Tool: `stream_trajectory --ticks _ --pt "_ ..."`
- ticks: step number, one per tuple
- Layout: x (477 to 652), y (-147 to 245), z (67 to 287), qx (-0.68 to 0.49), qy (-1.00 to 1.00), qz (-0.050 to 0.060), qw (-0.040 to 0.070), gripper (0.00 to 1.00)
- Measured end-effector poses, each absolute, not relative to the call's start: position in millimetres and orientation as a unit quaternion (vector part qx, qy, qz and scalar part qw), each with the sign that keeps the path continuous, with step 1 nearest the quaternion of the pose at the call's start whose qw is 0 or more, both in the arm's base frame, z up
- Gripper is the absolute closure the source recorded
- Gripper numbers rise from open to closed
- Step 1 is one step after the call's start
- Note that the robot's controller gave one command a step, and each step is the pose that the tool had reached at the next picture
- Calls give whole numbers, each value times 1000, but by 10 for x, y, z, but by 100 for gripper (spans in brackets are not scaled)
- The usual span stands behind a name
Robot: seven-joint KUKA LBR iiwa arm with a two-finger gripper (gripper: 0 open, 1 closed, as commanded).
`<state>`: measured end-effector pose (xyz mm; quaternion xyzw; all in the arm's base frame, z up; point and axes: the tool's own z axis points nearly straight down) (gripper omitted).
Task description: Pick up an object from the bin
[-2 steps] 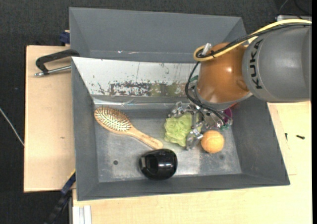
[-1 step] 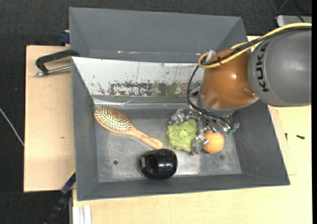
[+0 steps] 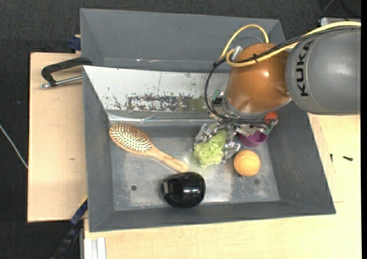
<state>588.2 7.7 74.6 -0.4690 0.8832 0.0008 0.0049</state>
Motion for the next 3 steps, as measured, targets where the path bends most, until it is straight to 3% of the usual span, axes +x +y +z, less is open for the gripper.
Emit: stream_trajectory --ticks 3 --pt "5876 78 874 -469 883 0 4 100"
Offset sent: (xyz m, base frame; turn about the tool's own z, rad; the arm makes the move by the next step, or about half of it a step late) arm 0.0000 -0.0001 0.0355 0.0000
